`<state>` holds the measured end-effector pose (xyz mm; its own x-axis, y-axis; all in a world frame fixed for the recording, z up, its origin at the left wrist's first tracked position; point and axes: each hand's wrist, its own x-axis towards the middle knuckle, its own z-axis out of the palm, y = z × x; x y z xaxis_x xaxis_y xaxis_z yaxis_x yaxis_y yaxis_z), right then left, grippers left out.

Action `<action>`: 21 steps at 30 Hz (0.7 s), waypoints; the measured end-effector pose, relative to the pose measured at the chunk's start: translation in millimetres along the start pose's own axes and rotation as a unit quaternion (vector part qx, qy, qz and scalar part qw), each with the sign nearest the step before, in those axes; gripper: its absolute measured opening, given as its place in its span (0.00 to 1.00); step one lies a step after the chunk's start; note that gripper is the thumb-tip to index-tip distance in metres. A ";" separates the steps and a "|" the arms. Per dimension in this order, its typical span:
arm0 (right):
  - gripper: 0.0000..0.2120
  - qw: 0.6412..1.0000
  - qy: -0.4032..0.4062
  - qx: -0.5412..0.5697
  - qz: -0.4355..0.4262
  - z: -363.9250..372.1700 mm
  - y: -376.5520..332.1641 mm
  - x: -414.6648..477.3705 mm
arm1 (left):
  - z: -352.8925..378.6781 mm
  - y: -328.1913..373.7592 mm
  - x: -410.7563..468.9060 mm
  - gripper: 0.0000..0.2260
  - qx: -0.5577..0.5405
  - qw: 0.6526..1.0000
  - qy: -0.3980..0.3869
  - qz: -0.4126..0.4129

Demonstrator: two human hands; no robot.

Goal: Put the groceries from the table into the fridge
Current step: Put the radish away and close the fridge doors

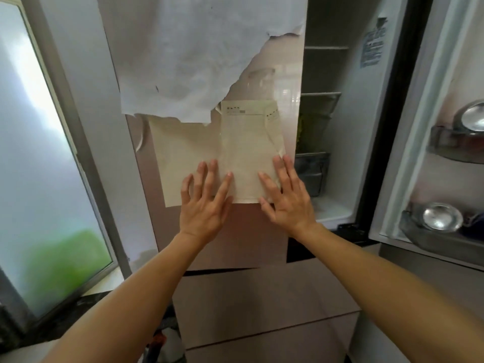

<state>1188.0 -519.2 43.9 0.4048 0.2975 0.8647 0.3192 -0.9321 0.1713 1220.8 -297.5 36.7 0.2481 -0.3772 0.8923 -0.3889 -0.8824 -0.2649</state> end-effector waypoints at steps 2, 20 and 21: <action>0.28 1.000 0.005 -0.007 -0.011 10.5 6.6 0.7 | 12.2 -3.4 -2.2 0.25 -0.001 1.000 0.018 0.014; 0.29 0.999 -0.042 -0.027 -0.008 12.7 20.4 3.4 | 23.0 0.8 1.1 0.23 0.019 1.000 0.007 0.013; 0.28 0.998 -0.062 -0.032 -0.006 5.2 21.4 -3.0 | 16.4 6.1 2.4 0.22 0.008 1.000 -0.002 0.007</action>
<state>1198.0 -539.0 42.6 0.5051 0.3279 0.7983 0.2710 -0.9385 0.2140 1233.6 -308.4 31.2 0.2463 -0.3908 0.8869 -0.3777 -0.8815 -0.2835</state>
